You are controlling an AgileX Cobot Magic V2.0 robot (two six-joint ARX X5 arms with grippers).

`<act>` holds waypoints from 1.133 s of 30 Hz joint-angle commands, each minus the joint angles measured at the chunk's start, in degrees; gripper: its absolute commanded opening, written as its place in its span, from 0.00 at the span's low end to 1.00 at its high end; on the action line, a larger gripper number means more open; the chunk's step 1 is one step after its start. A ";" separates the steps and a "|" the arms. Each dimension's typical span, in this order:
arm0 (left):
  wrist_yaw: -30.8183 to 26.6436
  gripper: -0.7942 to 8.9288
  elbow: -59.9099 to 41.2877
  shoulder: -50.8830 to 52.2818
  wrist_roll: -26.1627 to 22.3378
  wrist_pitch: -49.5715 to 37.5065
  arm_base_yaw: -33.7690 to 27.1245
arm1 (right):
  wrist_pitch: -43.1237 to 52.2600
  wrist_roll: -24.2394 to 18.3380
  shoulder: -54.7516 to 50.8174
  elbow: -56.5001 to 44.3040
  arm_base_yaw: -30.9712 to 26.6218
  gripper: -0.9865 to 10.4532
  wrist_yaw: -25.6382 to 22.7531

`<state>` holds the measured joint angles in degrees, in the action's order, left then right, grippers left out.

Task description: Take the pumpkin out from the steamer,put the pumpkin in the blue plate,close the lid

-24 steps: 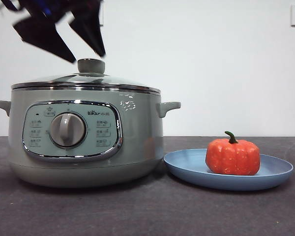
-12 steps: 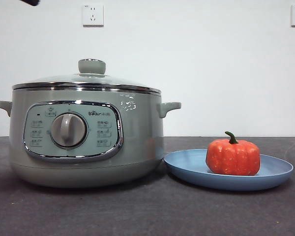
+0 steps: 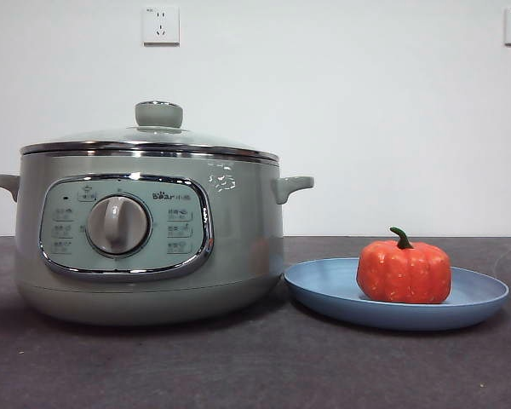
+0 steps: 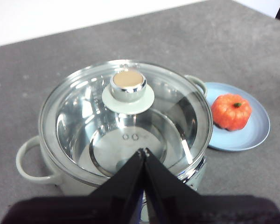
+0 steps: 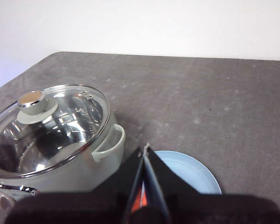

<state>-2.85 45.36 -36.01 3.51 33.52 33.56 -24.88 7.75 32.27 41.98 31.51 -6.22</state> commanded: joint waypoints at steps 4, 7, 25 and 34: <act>-0.04 0.08 -0.33 -0.72 -0.09 0.17 0.20 | 0.20 0.13 -0.09 -0.35 0.07 0.09 -0.17; -0.04 0.08 -0.33 -0.70 -0.09 0.22 0.20 | 0.15 0.11 -0.09 -0.35 0.07 0.09 -0.15; -1.36 0.08 -11.65 30.93 -2.27 -0.59 -27.06 | -2.69 0.11 -0.09 -0.35 0.07 0.09 -0.17; -1.27 0.08 -33.16 35.91 -2.23 -16.65 -32.72 | -2.86 0.11 -0.09 -0.35 0.07 0.09 -0.15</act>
<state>-4.10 13.78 -0.36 1.10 18.50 1.08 -27.90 7.75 32.27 41.98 31.51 -6.22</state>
